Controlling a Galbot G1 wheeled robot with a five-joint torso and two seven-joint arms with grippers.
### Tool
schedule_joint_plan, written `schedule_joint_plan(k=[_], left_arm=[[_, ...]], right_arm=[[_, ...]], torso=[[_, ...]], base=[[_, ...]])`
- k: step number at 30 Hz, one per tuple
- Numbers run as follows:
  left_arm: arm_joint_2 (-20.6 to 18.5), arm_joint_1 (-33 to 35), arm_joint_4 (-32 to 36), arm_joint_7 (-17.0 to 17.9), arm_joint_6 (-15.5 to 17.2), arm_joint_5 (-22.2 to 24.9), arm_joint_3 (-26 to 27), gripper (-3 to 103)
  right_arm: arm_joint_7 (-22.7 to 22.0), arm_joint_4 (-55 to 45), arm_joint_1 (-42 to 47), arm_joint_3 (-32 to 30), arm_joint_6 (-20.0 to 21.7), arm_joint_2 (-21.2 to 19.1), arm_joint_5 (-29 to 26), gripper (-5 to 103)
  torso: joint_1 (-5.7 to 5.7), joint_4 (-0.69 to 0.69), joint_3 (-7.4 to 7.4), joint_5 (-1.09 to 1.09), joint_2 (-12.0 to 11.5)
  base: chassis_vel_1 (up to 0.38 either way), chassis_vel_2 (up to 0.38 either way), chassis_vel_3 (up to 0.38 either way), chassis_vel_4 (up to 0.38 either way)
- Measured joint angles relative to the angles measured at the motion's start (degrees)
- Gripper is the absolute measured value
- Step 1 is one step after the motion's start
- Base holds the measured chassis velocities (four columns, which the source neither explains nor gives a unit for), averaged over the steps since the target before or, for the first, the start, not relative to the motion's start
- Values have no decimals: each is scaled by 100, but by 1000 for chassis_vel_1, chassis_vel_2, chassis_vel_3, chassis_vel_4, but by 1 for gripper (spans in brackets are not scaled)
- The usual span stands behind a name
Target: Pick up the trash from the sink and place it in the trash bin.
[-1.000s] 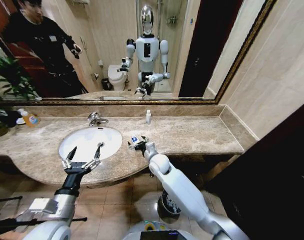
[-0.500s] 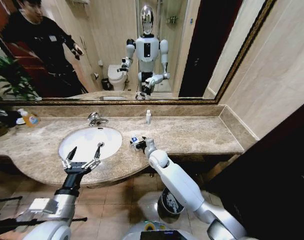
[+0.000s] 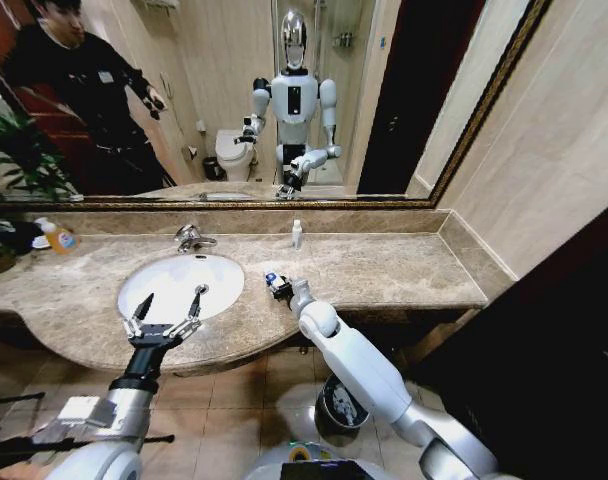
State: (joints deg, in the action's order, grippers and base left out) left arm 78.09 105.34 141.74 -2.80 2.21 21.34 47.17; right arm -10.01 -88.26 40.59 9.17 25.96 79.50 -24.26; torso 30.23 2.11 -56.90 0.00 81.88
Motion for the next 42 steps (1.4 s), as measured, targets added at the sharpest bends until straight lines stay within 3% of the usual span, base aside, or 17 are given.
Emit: schedule_joint_plan(k=[3,5,8,16,18,20,22,24,26,28,30,31,33,34,35,37,42], left_arm=[[0,0,0,0,0,0,0,100],[0,0,0,0,0,0,0,100],[0,0,0,0,0,0,0,100],[0,0,0,0,0,0,0,100],[0,0,0,2,0,0,1,100],[-1,0,0,-5,0,0,-1,100],[0,0,0,0,0,0,0,100],[0,0,0,1,0,0,1,100],[-1,0,0,0,0,0,0,100],[0,0,0,0,0,0,0,100],[1,0,0,-2,0,0,0,100],[1,0,0,-2,0,0,0,100],[0,0,0,0,0,0,0,100],[0,0,0,1,0,0,1,100],[0,0,0,1,0,0,1,100],[0,0,0,-1,0,0,0,100],[0,0,0,-2,0,0,0,100]], right_arm=[[9,-105,40,-2,-82,-69,-5,14],[13,-145,49,-10,-96,-89,-15,14],[17,-271,97,-31,-144,-160,-29,1],[51,-559,322,-215,-452,-426,-133,0],[653,-1006,627,-628,-559,-799,-407,0],[872,-1167,736,-770,-586,-923,-485,0],[1474,-1815,1189,-1171,-827,-1539,-971,0],[1577,-1978,1310,-1259,-952,-1691,-1082,0],[2181,-2277,1788,-1753,-1251,-2115,-1218,0],[2366,-2316,1907,-1895,-1285,-2190,-1251,0],[3378,-2325,2466,-2557,-1370,-2449,-1451,0],[3378,-2325,2466,-2557,-1370,-2449,-1451,0],[4759,-1829,2956,-3242,-1691,-2569,-1495,0],[5163,-1558,3047,-3366,-1890,-2576,-1457,0],[5163,-1558,3047,-3366,-1890,-2576,-1457,0],[5890,-717,3169,-3508,-2623,-2535,-1295,0],[6274,939,3088,-3371,-3561,-2303,-1055,0]], torso=[[0,0,0,0,0],[0,0,0,0,0],[0,0,0,0,0],[0,1,0,1,0],[0,2,0,0,0],[0,0,0,3,0],[-1,-2,0,-1,1],[0,-2,0,2,1],[-1,-1,0,2,1],[-1,0,1,1,1],[-1,0,1,2,1],[-1,0,1,2,1],[-1,-1,1,1,2],[-1,-1,1,0,2],[-1,-1,1,0,2],[-1,-2,0,3,1],[0,0,0,5,1]], base=[[0,0,0,0],[0,0,0,0],[0,0,0,0],[0,0,0,0],[0,0,0,0],[0,0,0,0],[0,0,0,0],[0,0,0,0],[0,0,0,0],[0,0,0,0],[0,0,0,0],[0,0,0,0],[0,0,0,0],[0,0,0,0],[0,0,0,0],[0,0,0,0],[0,0,0,0]])
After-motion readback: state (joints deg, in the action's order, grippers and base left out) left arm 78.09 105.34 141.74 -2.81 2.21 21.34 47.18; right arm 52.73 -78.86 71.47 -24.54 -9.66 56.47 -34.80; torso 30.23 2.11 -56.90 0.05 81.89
